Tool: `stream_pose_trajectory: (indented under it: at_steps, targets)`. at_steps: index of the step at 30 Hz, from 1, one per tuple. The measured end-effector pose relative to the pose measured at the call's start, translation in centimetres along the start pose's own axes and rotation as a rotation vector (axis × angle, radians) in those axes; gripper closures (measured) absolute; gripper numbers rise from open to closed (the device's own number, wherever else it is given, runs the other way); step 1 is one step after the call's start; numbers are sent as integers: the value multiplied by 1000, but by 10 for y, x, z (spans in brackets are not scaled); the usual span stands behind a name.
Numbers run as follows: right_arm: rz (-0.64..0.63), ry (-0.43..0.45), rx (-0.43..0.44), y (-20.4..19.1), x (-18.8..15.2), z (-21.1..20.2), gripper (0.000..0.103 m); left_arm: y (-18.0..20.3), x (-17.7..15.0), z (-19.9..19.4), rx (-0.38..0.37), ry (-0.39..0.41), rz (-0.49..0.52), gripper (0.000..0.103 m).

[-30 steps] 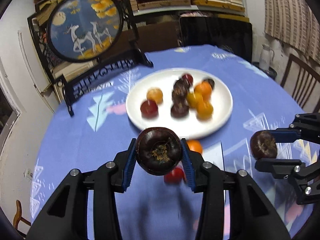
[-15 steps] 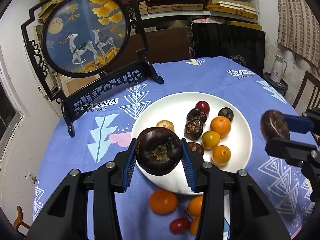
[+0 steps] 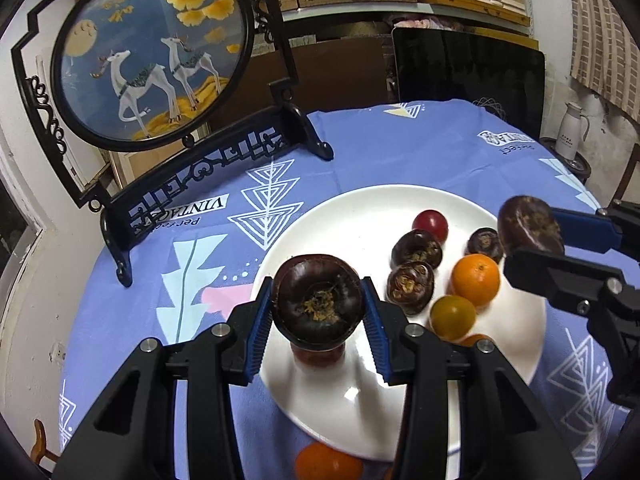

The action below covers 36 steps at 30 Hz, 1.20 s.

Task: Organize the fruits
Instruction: 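Carry the mangosteen with the left tool while the right tool carries its mangosteen onto the plate, then grasp a red plum with the left tool while the right tool grasps an orange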

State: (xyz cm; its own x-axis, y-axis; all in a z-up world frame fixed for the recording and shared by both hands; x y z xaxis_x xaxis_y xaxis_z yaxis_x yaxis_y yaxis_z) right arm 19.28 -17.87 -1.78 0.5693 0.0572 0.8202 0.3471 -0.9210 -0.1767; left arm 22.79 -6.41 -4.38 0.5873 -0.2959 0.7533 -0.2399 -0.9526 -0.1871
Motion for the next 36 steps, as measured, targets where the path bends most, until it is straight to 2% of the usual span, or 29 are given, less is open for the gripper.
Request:
stream_pose_trajectory:
  at_steps: [15, 17, 18, 24, 28, 36]
  targets:
    - [21, -44, -51, 21, 8, 47, 61, 6, -1, 43, 24, -57, 24, 59]
    - [24, -45, -46, 21, 10, 50, 57, 5, 0, 45, 41, -51, 24, 47]
    - [25, -32, -58, 21, 11, 47, 53, 3, 0, 44, 44, -46, 18, 40]
    - [28, -28, -50, 21, 5, 30, 51, -6, -2, 35, 55, -31, 6, 39]
    - [18, -40, -50, 15, -7, 15, 47, -12, -7, 19, 60, -17, 2, 33]
    - [-71, -99, 33, -34, -66, -36, 42, -37, -33, -37, 58, 31, -24, 23]
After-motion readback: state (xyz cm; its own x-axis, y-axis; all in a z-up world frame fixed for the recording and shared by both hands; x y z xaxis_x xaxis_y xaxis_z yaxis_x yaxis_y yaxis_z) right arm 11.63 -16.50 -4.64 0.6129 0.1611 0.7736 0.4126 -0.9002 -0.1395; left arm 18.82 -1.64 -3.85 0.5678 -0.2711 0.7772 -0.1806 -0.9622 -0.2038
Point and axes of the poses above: each gripper's, at about its wrist camera, not at the fingertips, and z roughly the way its jaws point, y to its right, x to its top, the point moved 6 cm from there along z, roughly the way its jaws point, and after that the axes turned 5 degrees about y, right-handed, at the moved point
